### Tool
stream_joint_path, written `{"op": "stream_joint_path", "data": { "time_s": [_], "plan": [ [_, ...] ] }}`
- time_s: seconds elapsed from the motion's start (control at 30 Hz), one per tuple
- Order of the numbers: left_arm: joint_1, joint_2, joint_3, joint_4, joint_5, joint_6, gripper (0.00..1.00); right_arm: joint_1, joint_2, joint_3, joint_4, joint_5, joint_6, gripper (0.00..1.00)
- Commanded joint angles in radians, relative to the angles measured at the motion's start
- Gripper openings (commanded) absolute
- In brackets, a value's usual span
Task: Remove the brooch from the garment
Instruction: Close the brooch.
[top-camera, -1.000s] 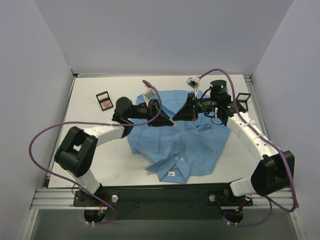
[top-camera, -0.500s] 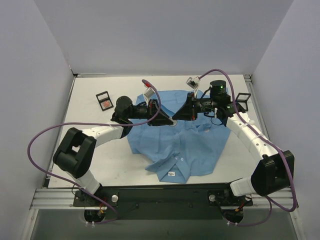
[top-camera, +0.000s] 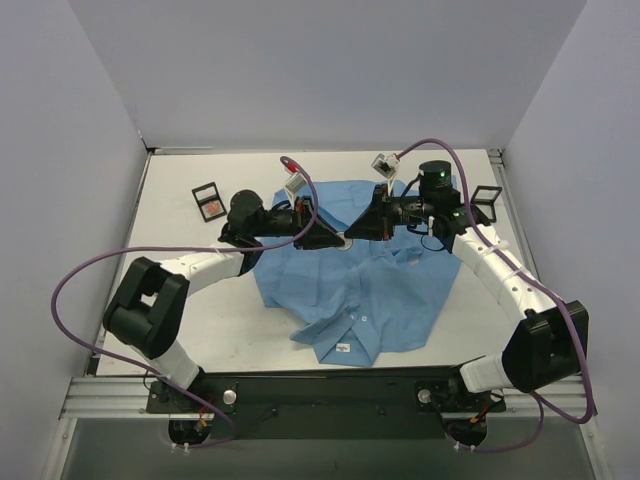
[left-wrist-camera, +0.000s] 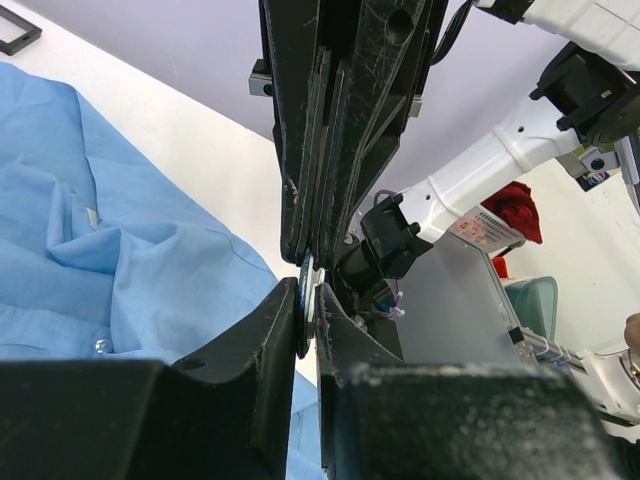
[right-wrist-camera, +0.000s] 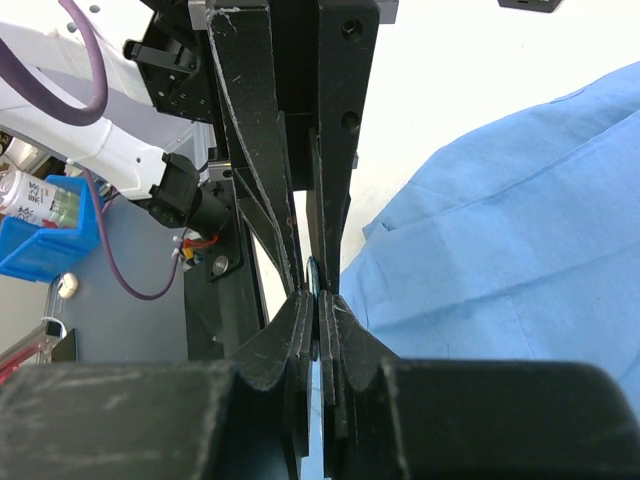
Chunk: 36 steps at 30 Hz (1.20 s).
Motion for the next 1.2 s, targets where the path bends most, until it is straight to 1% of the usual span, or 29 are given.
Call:
{"op": "stream_joint_path", "data": {
  "time_s": [0.0, 0.17, 0.23, 0.27, 0.3, 0.47, 0.67, 0.9, 1.03, 1.17],
  "plan": [
    [0.033, -0.068, 0.015, -0.069, -0.068, 0.057, 0.20, 0.004, -0.022, 0.000, -0.016, -0.047, -0.011, 0.00],
    [0.033, -0.069, 0.017, -0.112, -0.065, 0.101, 0.17, 0.007, -0.028, 0.002, -0.018, -0.041, -0.011, 0.00],
    [0.028, -0.072, 0.027, -0.165, -0.071, 0.132, 0.14, 0.007, -0.030, 0.000, -0.018, -0.041, -0.012, 0.00],
    [0.024, -0.074, 0.033, -0.199, -0.080, 0.180, 0.13, 0.007, -0.030, 0.002, -0.018, -0.041, -0.012, 0.00],
    [0.021, -0.075, 0.052, -0.275, -0.083, 0.210, 0.13, 0.006, -0.028, 0.002, -0.019, -0.038, -0.009, 0.00],
    [0.002, -0.077, 0.073, -0.383, -0.102, 0.290, 0.07, 0.010, -0.027, 0.002, -0.019, -0.034, -0.017, 0.00],
    [-0.015, -0.071, 0.096, -0.432, -0.094, 0.331, 0.02, 0.024, -0.025, 0.011, -0.054, -0.014, -0.054, 0.00],
    [-0.027, -0.060, 0.115, -0.451, -0.059, 0.337, 0.00, 0.030, -0.022, 0.017, -0.074, 0.005, -0.074, 0.00],
    [-0.044, -0.060, 0.147, -0.556, -0.070, 0.431, 0.00, 0.030, -0.024, 0.019, -0.079, 0.006, -0.077, 0.00],
    [-0.064, -0.059, 0.170, -0.644, -0.074, 0.489, 0.00, 0.030, -0.022, 0.020, -0.082, 0.015, -0.080, 0.00]
  ]
}}
